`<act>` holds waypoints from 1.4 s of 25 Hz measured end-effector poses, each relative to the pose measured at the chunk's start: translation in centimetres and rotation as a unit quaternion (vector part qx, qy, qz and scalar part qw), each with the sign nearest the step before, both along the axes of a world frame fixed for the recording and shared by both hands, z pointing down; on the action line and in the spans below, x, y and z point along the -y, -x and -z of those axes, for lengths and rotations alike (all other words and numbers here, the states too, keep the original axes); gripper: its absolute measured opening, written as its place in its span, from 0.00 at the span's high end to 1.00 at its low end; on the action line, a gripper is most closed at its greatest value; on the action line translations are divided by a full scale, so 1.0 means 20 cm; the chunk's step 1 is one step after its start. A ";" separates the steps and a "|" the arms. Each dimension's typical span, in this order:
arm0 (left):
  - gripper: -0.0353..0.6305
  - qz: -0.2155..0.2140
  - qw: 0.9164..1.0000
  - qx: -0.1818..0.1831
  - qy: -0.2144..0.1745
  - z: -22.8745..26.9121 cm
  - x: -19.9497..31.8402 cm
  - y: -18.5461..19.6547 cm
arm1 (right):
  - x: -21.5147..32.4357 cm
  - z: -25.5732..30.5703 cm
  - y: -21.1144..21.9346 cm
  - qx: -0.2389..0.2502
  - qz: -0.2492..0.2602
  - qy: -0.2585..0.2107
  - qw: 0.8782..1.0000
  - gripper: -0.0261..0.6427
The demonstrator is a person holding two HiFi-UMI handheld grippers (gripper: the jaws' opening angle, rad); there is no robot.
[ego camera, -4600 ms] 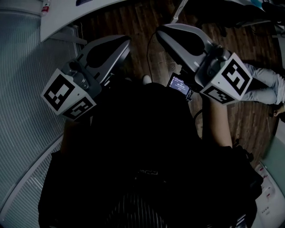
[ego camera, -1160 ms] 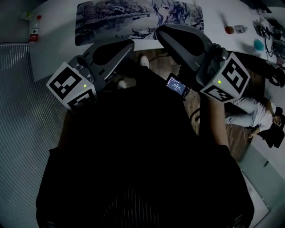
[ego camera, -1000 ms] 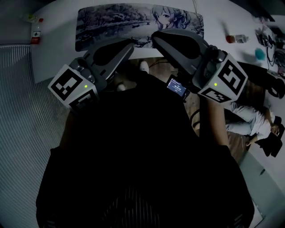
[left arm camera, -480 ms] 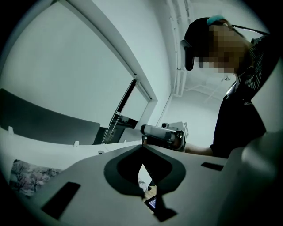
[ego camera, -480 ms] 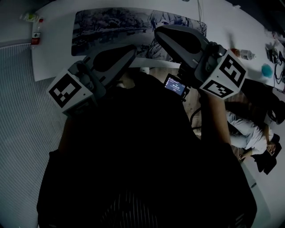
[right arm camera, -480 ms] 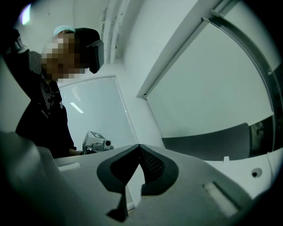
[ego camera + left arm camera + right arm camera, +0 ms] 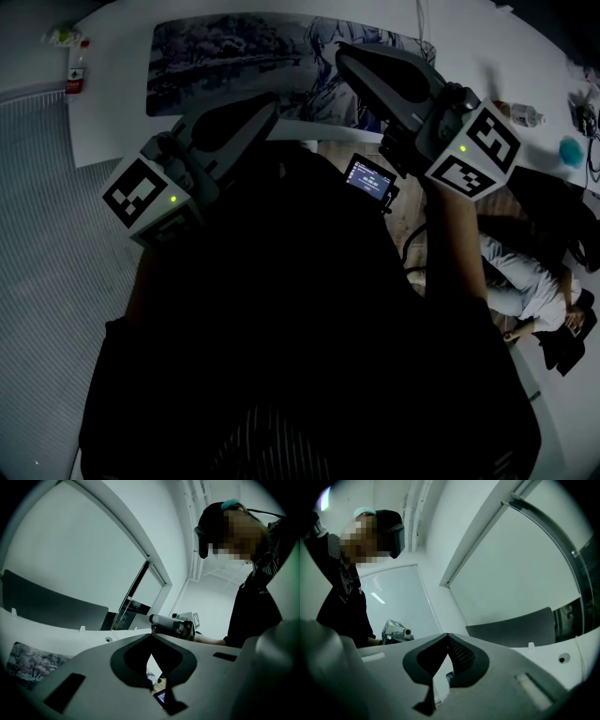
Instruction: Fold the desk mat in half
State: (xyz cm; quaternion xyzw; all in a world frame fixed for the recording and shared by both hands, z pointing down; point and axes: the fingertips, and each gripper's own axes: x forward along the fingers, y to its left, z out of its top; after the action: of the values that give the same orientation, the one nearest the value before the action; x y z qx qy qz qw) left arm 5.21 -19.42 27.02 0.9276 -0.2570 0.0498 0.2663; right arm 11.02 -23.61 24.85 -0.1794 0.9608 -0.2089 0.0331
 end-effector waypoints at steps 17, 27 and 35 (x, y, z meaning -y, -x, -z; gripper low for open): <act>0.93 -0.098 0.995 0.012 -0.024 -0.03 0.23 -0.25 | 0.11 -0.06 -0.52 -0.028 -0.184 0.011 0.983 0.96; 0.94 -0.145 0.989 0.023 0.000 -0.16 0.39 -0.37 | 0.23 -0.24 -0.74 -0.048 -0.250 0.046 0.966 0.96; 0.94 -0.140 0.989 0.031 0.047 -0.32 0.46 -0.33 | 0.25 -0.76 -1.26 -0.132 -0.352 0.134 0.917 0.93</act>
State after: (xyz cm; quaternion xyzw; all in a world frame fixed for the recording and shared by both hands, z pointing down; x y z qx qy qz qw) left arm 11.76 -28.62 33.41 0.9389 -0.1301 0.1270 0.2923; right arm 36.31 -28.53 39.99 -0.5346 0.7943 -0.2849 -0.0469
